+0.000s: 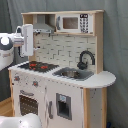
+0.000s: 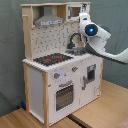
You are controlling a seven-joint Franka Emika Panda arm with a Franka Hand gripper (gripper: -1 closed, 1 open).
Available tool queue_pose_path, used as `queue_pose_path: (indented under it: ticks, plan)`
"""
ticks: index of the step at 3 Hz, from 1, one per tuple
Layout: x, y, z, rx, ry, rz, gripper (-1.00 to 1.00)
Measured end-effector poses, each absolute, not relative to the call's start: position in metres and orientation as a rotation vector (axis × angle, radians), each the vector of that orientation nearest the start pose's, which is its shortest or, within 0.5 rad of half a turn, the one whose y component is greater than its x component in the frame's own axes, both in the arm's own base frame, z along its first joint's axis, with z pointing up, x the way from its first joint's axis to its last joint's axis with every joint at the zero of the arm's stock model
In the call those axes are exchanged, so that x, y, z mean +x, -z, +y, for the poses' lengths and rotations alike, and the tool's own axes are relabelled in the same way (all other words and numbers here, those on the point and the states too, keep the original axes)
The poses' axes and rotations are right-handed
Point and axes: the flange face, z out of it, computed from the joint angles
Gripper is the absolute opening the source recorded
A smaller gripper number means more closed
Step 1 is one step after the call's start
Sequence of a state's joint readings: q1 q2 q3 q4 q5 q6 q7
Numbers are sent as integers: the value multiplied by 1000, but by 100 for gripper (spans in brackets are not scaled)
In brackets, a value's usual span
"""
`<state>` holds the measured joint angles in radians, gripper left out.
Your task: Play with the kitchen
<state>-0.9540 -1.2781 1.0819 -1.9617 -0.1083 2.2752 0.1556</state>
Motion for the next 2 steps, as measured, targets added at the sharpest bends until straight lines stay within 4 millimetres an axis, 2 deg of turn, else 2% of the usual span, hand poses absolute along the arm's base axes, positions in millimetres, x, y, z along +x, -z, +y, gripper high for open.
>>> queue_pose_path:
  ticks: [2]
  plan:
    - [401,-636,344,2034,-1104,160,100]
